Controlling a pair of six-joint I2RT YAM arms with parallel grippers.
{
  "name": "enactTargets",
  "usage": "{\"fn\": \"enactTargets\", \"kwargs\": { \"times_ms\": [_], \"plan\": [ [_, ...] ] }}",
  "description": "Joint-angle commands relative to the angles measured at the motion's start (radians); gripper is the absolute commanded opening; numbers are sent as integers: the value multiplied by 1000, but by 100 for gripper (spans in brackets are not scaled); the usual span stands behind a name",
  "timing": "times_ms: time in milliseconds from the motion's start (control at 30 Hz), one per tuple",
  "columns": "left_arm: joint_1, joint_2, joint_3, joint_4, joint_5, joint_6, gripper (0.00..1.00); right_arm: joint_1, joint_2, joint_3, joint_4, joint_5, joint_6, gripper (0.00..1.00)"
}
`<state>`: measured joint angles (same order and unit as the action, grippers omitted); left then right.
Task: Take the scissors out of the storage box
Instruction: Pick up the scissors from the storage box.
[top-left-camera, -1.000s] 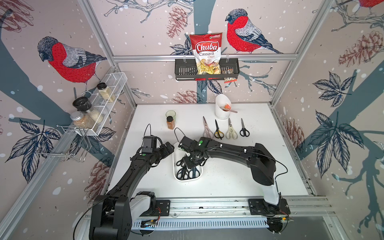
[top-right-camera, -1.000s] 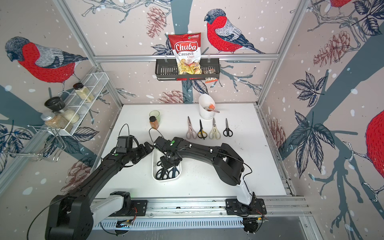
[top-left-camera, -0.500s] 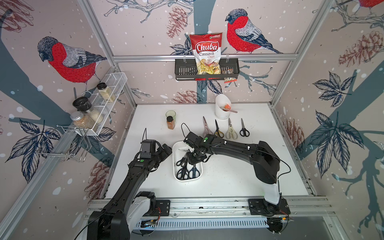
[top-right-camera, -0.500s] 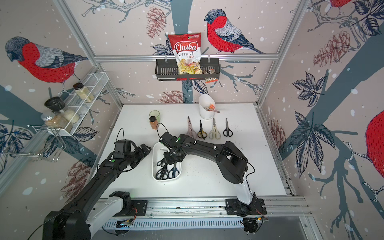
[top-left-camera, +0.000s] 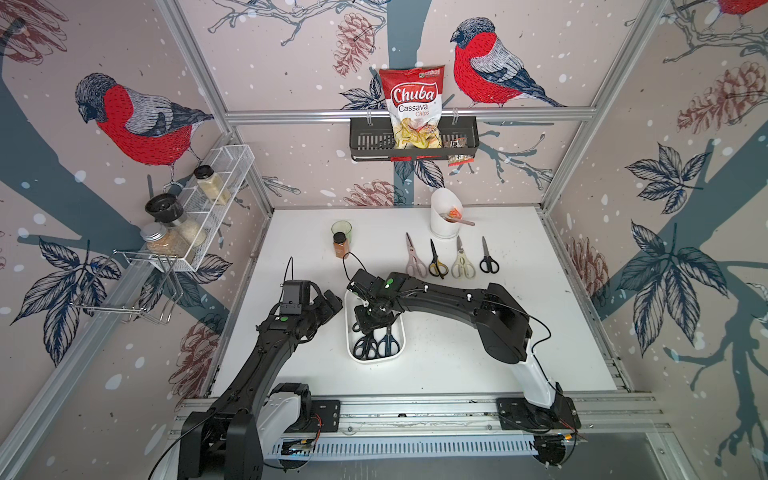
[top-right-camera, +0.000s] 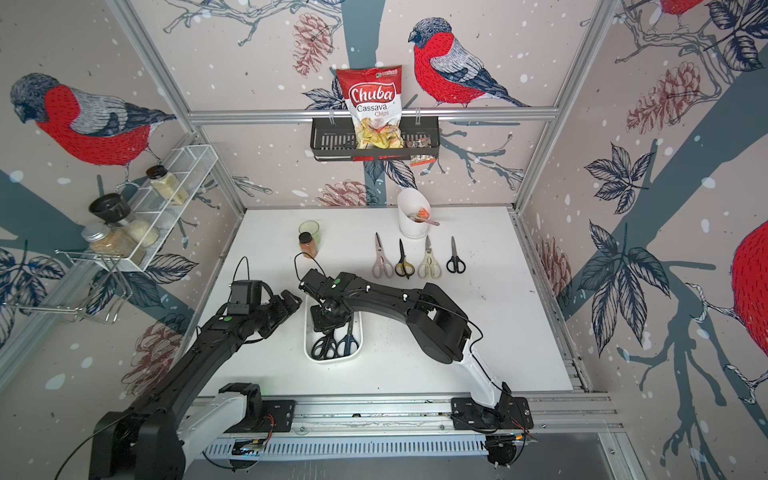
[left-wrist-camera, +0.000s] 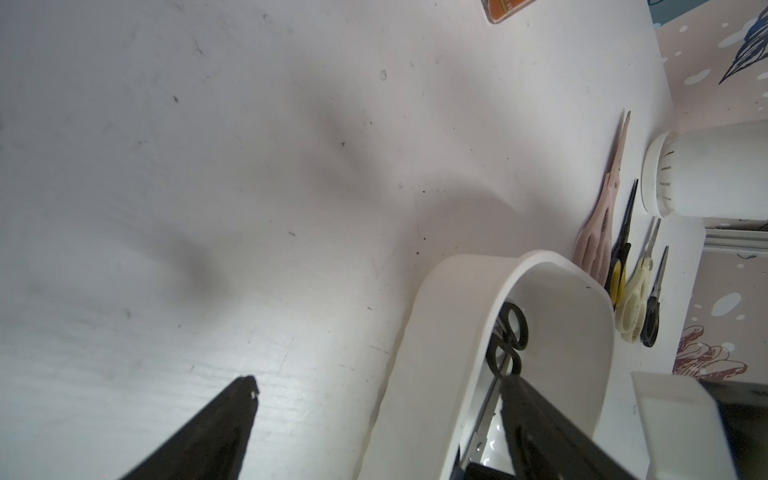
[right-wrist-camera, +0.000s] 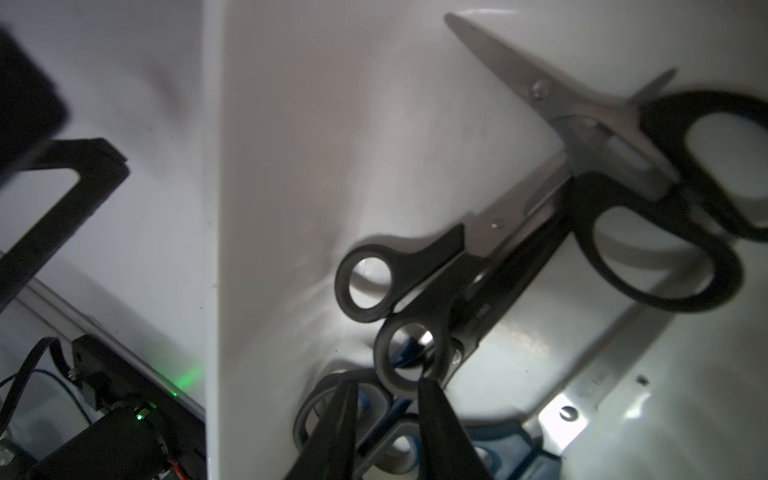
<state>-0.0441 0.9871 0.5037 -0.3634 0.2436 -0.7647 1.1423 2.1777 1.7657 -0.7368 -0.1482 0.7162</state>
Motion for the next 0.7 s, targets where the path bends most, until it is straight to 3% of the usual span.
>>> {"fn": "enactTargets", "kwargs": {
  "times_ms": [0,667],
  "plan": [
    [24,-26,-9,-12,17,24,95,4,-8,-17,-25,65,81,31],
    [26,-57,13,-89,19,65,95,1,31,-19,-12,73,117,29]
  ]
}}
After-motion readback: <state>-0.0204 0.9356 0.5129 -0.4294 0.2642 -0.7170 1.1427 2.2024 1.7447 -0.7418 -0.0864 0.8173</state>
